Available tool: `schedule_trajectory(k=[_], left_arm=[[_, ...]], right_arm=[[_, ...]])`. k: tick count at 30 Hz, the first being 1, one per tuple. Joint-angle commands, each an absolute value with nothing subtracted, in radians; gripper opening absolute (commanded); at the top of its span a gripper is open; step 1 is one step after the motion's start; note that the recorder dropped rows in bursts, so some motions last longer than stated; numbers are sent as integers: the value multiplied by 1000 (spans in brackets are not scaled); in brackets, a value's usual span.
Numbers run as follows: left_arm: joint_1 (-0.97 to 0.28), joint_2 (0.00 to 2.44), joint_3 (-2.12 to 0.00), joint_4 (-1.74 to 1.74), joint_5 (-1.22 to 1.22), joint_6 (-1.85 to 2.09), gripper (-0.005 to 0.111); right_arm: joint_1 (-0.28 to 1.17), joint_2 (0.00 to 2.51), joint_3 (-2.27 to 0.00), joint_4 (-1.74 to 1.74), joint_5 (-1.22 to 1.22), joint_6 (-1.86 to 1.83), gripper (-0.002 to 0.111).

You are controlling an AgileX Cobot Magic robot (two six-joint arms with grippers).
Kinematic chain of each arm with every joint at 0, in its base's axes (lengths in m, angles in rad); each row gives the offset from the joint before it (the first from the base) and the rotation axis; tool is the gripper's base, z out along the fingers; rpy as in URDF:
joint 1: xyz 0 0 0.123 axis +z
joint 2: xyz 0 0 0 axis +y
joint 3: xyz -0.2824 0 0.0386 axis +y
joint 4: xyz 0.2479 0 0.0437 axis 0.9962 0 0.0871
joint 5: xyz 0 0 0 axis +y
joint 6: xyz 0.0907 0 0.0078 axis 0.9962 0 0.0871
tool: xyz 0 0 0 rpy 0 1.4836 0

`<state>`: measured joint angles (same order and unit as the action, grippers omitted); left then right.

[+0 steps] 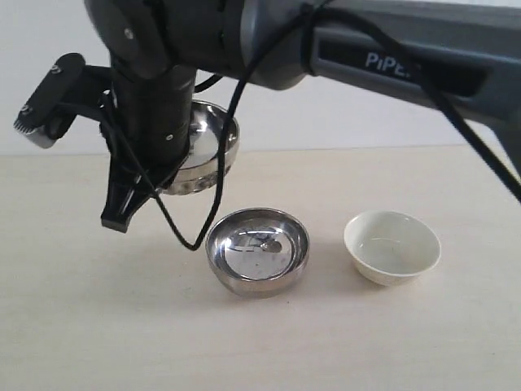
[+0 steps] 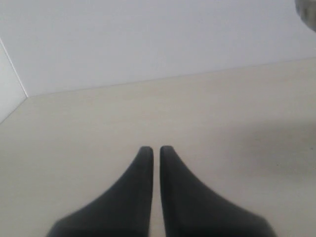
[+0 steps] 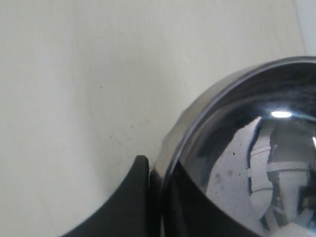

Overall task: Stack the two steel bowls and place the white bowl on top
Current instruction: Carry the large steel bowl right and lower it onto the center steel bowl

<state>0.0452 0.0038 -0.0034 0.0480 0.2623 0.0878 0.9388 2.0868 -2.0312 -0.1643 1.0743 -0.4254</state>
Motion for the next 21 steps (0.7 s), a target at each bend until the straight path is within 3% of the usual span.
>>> schedule_trajectory(k=[1, 21], left_arm=[[48, 0, 0, 41, 255, 78, 4], [48, 0, 0, 41, 255, 78, 4]], right_arm=[[889, 2068, -2036, -128, 1131, -402, 0], [822, 2068, -2026, -7, 1194, -329, 0]])
